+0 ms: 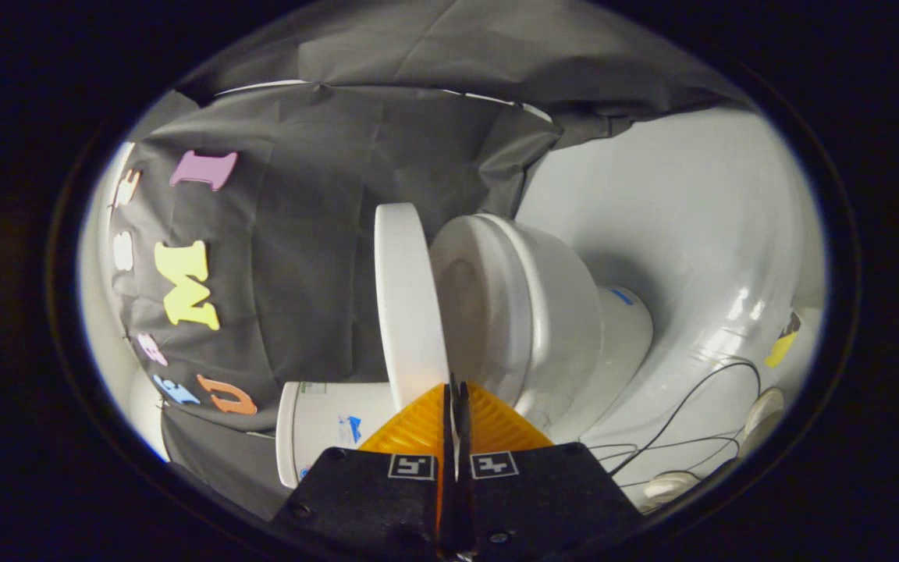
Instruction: Open the toilet lid.
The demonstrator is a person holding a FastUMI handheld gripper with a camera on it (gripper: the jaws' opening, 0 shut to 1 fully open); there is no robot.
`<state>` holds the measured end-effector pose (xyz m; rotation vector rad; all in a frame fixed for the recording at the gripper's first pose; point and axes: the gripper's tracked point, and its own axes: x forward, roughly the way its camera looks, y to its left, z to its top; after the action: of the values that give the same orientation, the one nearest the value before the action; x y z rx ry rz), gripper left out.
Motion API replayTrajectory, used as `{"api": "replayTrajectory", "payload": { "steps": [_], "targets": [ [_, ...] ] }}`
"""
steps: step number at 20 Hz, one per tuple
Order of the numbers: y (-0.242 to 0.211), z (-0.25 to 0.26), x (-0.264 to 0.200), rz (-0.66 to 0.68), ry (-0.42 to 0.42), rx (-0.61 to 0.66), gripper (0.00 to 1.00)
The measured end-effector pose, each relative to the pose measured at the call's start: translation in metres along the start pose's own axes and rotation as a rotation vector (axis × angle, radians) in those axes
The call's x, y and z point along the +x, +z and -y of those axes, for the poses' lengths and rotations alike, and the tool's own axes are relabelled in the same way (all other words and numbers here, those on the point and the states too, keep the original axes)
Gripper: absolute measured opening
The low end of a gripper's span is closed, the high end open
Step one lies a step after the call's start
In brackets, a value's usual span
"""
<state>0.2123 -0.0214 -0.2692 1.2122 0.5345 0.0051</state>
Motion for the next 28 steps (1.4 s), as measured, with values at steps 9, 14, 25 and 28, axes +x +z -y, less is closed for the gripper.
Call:
{"api": "replayTrajectory", "payload": {
  "steps": [9,14,25,28],
  "targets": [
    [-0.004,-0.038,-0.009,-0.003,0.020,-0.203,0.04],
    [-0.014,-0.067,-0.011,0.004,0.024,-0.305,0.04],
    [-0.032,-0.109,-0.018,0.030,-0.017,-0.453,0.04],
    [-0.041,-0.121,-0.019,0.043,-0.047,-0.526,0.04]
  ]
}}
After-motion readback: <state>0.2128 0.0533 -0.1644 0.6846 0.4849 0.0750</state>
